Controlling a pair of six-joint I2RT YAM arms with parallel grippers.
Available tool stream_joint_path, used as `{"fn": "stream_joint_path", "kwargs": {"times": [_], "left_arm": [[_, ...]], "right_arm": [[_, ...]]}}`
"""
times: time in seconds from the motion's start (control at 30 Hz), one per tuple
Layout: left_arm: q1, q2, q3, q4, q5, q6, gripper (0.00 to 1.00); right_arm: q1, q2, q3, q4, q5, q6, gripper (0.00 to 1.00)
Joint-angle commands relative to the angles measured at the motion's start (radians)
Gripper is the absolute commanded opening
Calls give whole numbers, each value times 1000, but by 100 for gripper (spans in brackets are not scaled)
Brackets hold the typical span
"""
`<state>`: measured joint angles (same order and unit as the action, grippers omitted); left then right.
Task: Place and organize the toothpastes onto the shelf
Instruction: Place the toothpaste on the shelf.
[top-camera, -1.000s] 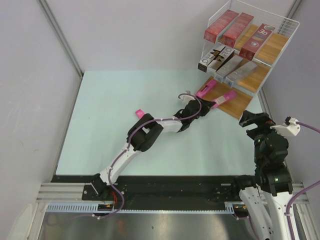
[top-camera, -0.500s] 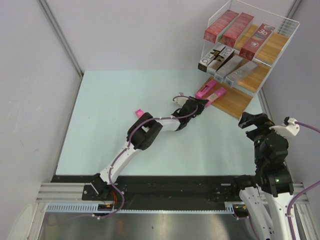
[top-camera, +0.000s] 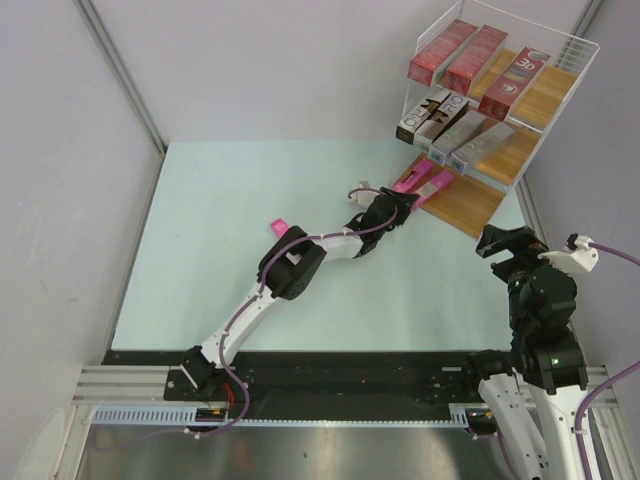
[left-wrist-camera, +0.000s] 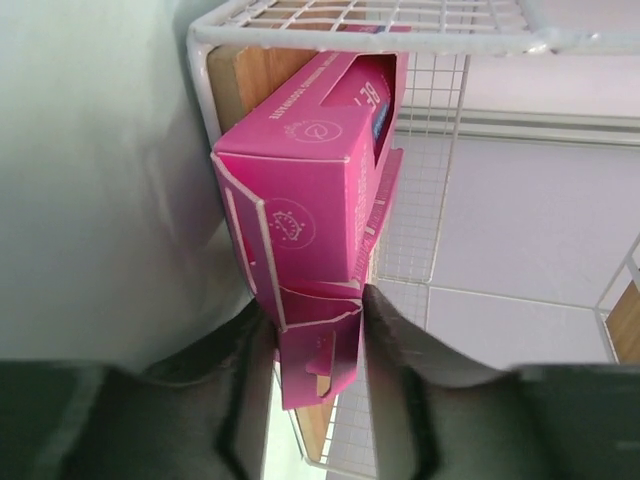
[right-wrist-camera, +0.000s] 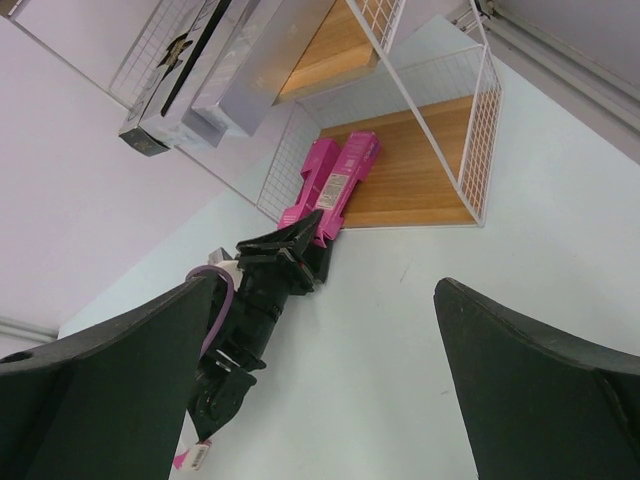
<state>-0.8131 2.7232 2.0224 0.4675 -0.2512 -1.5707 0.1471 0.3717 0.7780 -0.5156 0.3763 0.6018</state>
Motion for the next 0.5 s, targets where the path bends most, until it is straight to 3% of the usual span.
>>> {"fn": "stream_joint_path", "kwargs": {"times": [0.0, 0.1, 0.47], "left_arm": [[-1, -11, 48, 11, 12, 9, 64], [-1, -20, 30, 26, 39, 34, 99], [0, -167, -289, 178, 26, 58, 100]], "right_arm": [[5, -7, 43, 6, -4, -14, 100], [5, -8, 44, 6, -5, -14, 100], [3, -1, 43, 11, -37, -14, 100]]}}
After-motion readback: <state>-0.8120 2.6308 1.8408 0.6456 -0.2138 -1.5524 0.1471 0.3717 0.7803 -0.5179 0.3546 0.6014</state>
